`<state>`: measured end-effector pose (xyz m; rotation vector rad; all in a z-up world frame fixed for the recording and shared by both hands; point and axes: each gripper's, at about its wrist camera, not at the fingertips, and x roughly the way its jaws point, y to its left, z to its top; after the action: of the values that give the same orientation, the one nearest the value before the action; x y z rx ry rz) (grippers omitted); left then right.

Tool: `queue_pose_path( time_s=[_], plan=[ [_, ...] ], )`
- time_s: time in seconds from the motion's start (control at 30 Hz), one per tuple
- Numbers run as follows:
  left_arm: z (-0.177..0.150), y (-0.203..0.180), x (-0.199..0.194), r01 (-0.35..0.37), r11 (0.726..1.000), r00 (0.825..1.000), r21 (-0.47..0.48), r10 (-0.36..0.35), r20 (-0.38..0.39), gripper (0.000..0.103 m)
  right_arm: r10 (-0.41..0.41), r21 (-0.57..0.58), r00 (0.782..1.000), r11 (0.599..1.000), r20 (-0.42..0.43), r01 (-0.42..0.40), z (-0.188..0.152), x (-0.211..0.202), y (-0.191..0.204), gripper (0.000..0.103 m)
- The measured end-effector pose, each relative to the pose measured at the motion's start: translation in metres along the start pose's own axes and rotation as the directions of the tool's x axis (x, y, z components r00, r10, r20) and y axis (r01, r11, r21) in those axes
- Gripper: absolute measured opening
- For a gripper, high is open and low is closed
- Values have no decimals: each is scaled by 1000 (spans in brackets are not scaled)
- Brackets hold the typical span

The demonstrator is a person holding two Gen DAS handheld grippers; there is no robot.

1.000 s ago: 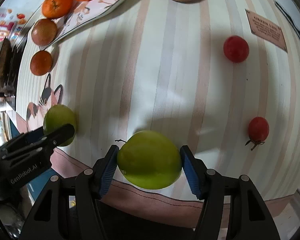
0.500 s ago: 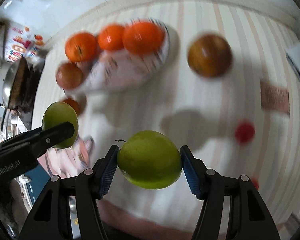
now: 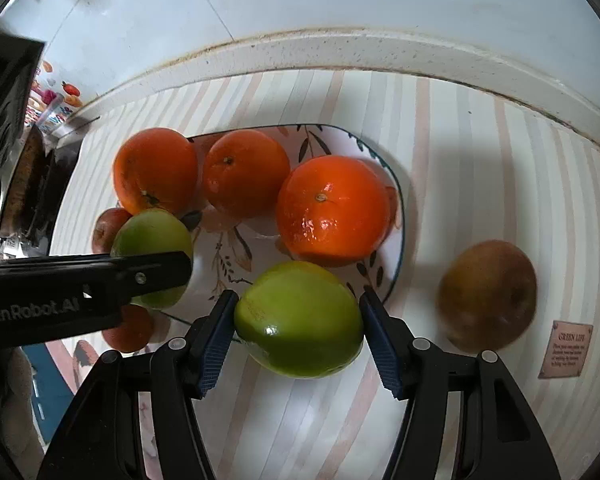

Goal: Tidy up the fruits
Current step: 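Carry the green apple onto the plate with the left tool while the right tool places its green apple there, then open both tools and lift them away from the plate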

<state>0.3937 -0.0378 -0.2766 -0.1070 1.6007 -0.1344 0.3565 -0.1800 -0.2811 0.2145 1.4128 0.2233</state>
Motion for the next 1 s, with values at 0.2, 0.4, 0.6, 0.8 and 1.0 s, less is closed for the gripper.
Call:
queue_pose_path(
  time_s=[0.2, 0.4, 0.6, 0.8, 1.0],
  plan=[
    [-3, 9, 13, 15, 999, 998, -46, -18, -59, 54, 25, -9, 1000, 1000, -14, -25, 3, 5, -1, 66],
    [-12, 13, -5, 41, 998, 999, -44, -43, -30, 54, 45, -20, 999, 999, -30, -46, 6, -2, -3, 77],
    [-30, 17, -28, 31, 999, 999, -26, -30, 26, 56, 38, -18, 998, 999, -51, -39, 4, -13, -4, 89],
    [-45, 27, -58, -40, 999, 991, -20, 42, 129, 78, -8, -14, 999, 1000, -40, 8, -4, -39, -2, 95],
    [-75, 34, -91, -103, 994, 964, -34, 108, 245, 85, -47, -65, 999, 997, 14, 48, -19, -78, 10, 96]
  ],
)
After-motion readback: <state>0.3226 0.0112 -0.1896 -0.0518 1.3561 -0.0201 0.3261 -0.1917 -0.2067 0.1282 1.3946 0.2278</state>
